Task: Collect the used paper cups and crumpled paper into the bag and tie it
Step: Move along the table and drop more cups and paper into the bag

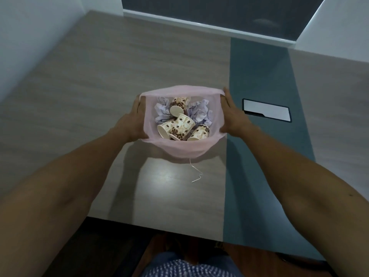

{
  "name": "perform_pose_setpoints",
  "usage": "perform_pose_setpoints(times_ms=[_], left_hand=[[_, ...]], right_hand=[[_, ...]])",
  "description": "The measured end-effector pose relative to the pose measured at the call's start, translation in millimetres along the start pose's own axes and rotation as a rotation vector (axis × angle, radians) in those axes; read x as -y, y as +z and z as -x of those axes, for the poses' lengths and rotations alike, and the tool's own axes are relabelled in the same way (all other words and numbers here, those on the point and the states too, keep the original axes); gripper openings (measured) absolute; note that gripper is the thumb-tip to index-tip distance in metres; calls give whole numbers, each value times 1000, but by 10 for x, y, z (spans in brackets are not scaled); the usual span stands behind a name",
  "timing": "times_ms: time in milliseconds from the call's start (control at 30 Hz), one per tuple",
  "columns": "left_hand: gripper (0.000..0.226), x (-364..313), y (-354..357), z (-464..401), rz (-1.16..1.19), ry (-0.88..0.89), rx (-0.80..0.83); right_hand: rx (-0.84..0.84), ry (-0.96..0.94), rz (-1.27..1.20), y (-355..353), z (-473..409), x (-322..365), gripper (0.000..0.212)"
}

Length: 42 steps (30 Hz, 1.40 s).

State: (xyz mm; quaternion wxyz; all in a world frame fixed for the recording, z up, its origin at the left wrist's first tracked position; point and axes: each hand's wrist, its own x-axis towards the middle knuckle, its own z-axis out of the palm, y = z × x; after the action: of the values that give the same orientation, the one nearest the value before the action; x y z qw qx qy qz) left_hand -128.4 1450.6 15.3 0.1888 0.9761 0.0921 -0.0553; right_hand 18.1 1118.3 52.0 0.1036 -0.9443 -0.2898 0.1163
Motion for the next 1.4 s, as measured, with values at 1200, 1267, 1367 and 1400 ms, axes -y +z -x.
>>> perform_pose_setpoints(times_ms=[1200, 1267, 1367, 1400], left_hand=[[58, -155, -88, 2785, -104, -534, -184], [56, -190, -35, 3082, -119, -583, -224], [43, -226, 30, 3485, -179, -659, -345], [37, -226, 45, 3611, -213, -691, -382]], right_hand=[[48, -536, -30, 623, 1094, 1631, 42], [90, -566, -41, 773, 1289, 1706, 43], [228, -584, 12, 969, 1590, 1809, 57], [293, -582, 43, 1025, 1682, 1850, 61]])
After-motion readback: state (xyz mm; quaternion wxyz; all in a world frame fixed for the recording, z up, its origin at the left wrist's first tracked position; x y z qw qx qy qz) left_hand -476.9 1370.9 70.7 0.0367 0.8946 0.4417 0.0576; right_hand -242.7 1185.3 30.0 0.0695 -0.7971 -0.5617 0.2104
